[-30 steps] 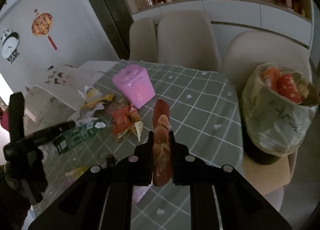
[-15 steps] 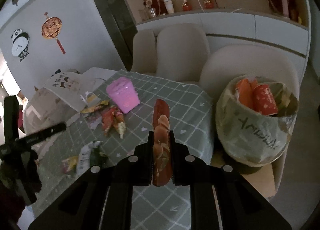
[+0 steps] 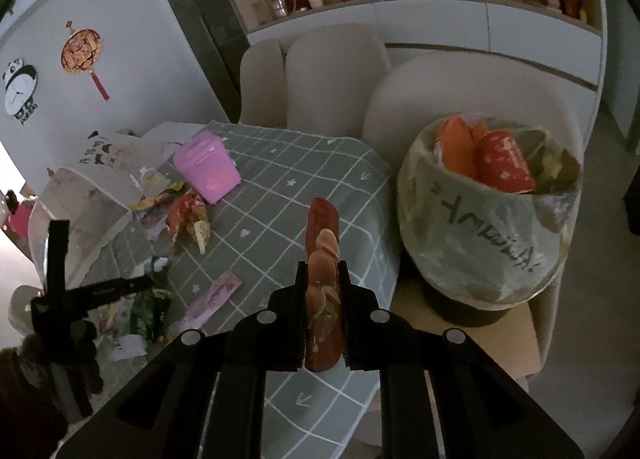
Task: Collect trash
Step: 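Carry the milk carton in the left tool while the right tool carries the sausage to the trash bag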
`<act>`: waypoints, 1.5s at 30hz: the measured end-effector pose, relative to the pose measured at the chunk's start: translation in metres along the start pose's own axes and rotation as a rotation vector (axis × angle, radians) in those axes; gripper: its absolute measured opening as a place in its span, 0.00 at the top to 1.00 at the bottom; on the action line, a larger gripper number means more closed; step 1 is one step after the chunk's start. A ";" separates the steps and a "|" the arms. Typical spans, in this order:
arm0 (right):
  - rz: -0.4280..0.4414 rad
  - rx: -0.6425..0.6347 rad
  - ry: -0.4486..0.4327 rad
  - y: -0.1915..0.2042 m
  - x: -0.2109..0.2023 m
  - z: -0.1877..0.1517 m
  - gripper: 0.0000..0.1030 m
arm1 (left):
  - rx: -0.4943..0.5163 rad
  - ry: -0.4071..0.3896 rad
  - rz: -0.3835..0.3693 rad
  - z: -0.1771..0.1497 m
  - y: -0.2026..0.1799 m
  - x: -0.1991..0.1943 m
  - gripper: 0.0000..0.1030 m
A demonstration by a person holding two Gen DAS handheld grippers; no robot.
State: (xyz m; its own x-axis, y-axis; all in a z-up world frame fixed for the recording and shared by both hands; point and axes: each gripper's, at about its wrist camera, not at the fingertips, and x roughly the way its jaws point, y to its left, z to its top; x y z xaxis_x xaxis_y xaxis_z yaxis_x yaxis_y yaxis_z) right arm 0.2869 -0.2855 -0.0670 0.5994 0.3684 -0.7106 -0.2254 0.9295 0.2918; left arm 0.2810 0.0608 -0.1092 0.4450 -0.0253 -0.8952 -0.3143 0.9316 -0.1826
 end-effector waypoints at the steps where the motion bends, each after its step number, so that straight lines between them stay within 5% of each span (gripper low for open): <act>1: -0.003 0.002 -0.005 -0.002 -0.003 0.000 0.86 | 0.023 -0.025 -0.011 0.002 -0.004 -0.008 0.50; 9: -0.010 0.012 -0.082 -0.014 -0.026 0.012 0.86 | 0.105 -0.259 -0.158 0.023 -0.044 -0.071 0.51; 18: -0.049 0.026 -0.173 -0.064 -0.056 0.040 0.86 | 0.227 -0.440 -0.400 0.052 -0.159 -0.122 0.51; 28: -0.133 0.058 -0.232 -0.162 -0.081 0.057 0.86 | 0.347 -0.488 -0.578 0.060 -0.322 -0.091 0.50; 38: -0.208 0.094 -0.244 -0.245 -0.079 0.068 0.86 | 0.438 -0.552 -0.589 0.062 -0.440 -0.027 0.50; 45: -0.183 0.107 -0.212 -0.267 -0.054 0.075 0.86 | 0.398 -0.307 -0.554 0.044 -0.430 0.040 0.43</act>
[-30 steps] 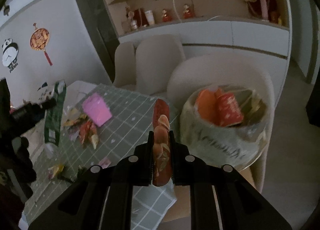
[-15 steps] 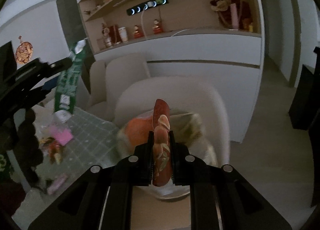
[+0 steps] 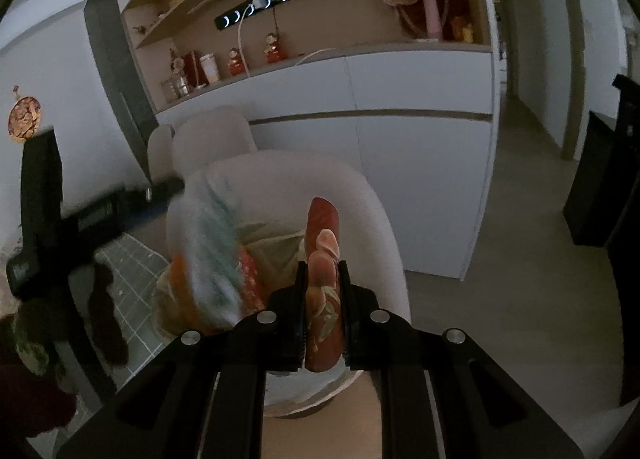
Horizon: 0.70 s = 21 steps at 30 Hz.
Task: Collect trash
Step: 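Carry the milk carton in the left tool while the right tool carries the sausage to the trash bag, then release the milk carton from the left tool while the right tool drops the sausage into the trash bag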
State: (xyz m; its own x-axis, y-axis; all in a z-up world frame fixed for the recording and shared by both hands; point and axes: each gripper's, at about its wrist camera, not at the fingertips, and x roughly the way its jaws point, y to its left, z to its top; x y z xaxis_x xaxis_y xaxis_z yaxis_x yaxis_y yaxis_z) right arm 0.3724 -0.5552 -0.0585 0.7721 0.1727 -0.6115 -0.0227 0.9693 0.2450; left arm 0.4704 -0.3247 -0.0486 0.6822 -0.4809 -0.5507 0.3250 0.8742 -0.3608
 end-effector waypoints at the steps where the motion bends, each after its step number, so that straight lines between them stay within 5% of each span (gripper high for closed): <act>1: 0.008 -0.003 0.005 0.001 0.005 0.001 0.86 | -0.009 0.017 0.014 -0.005 0.005 -0.001 0.43; 8: 0.139 -0.022 0.072 0.034 0.053 0.016 0.86 | -0.080 0.089 0.109 -0.017 0.045 -0.028 0.42; 12: 0.197 -0.038 0.180 0.060 0.105 0.025 0.86 | -0.090 0.110 0.131 -0.022 0.054 -0.048 0.42; 18: 0.151 -0.070 0.407 0.080 0.169 0.011 0.86 | -0.109 0.124 0.156 -0.033 0.064 -0.079 0.42; 21: 0.130 -0.096 0.440 0.082 0.181 0.009 0.86 | -0.095 0.118 0.166 -0.037 0.065 -0.084 0.42</act>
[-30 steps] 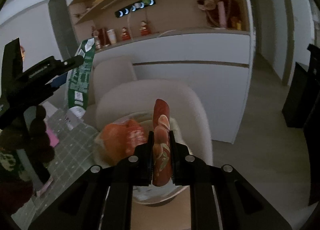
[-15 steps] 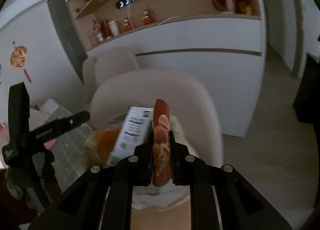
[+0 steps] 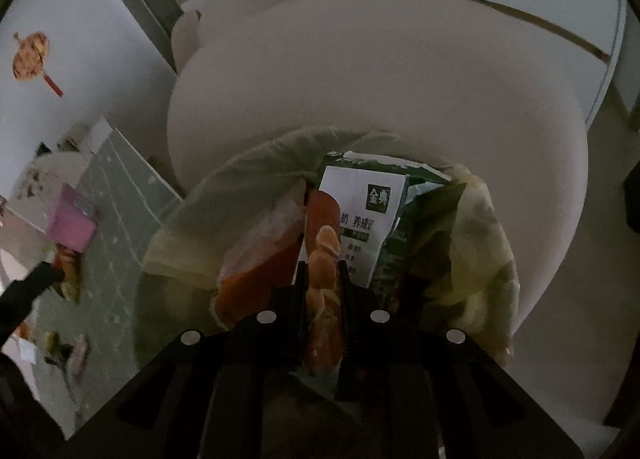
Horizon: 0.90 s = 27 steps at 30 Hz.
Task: Collect trash
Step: 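Release the milk carton from the left tool while the right tool drops the sausage into the trash bag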
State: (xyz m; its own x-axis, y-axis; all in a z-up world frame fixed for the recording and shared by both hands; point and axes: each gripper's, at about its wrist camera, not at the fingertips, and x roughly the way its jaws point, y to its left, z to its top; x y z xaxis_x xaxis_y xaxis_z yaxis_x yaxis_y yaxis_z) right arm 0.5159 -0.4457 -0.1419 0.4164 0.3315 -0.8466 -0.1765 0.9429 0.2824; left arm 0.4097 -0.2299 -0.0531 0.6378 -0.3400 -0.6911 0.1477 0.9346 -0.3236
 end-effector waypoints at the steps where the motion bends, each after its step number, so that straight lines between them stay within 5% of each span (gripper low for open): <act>1: 0.001 -0.002 0.003 0.000 0.000 0.002 0.86 | 0.003 0.000 0.000 -0.002 0.000 0.000 0.42; 5: 0.009 0.011 -0.032 -0.003 -0.008 -0.005 0.80 | 0.000 0.013 -0.003 -0.007 0.002 0.001 0.42; 10: 0.003 -0.043 -0.099 0.006 -0.028 -0.022 0.54 | 0.000 0.028 -0.003 -0.013 0.003 0.002 0.41; 27: -0.012 -0.017 -0.259 0.051 -0.099 -0.083 0.45 | 0.041 0.059 0.072 -0.067 0.054 -0.066 0.41</act>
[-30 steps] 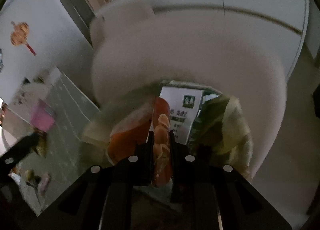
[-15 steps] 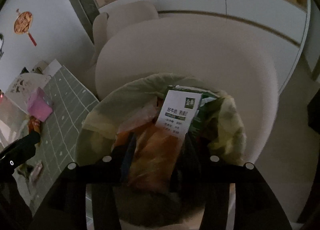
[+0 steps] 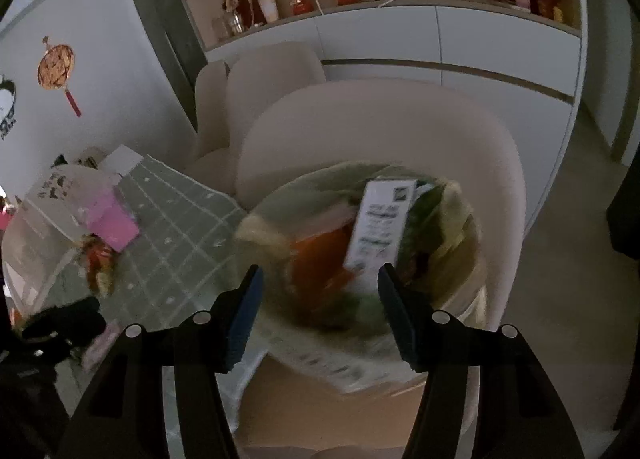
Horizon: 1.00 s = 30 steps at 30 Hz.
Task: Collect trash
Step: 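Release the milk carton from the left tool while the right tool drops the sausage into the trash bag, then grasp the yellow-pink snack wrapper with the left tool while the right tool grasps the pink wrapper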
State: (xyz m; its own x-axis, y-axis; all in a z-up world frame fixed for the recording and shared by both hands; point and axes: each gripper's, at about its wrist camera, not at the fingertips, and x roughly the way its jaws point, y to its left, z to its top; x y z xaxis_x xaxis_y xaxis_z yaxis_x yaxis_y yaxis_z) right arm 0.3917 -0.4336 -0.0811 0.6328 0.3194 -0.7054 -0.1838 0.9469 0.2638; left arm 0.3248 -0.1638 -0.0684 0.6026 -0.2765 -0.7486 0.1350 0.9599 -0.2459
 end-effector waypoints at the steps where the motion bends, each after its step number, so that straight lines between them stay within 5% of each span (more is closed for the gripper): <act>1: -0.009 0.001 0.000 0.010 -0.003 -0.006 0.45 | 0.010 0.002 0.005 -0.007 0.010 -0.008 0.41; 11: -0.015 -0.004 0.044 0.128 -0.013 -0.086 0.45 | 0.099 -0.018 0.094 -0.073 0.142 -0.091 0.41; 17: -0.003 0.021 0.080 0.192 -0.007 -0.132 0.46 | 0.245 -0.011 0.148 -0.107 0.222 -0.131 0.41; 24: 0.001 0.040 0.091 0.248 -0.008 -0.171 0.46 | 0.356 0.072 0.178 -0.119 0.282 -0.124 0.41; 30: -0.017 0.021 0.111 0.278 -0.005 -0.181 0.46 | 0.239 0.162 0.077 -0.111 0.312 -0.106 0.43</act>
State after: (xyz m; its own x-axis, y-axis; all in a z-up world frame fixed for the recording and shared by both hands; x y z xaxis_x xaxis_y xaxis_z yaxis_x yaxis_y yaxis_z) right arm 0.2016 -0.1650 -0.1230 0.5482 0.3069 -0.7780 -0.1572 0.9515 0.2645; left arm 0.2160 0.1598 -0.1339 0.4871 -0.1881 -0.8529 0.2867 0.9569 -0.0473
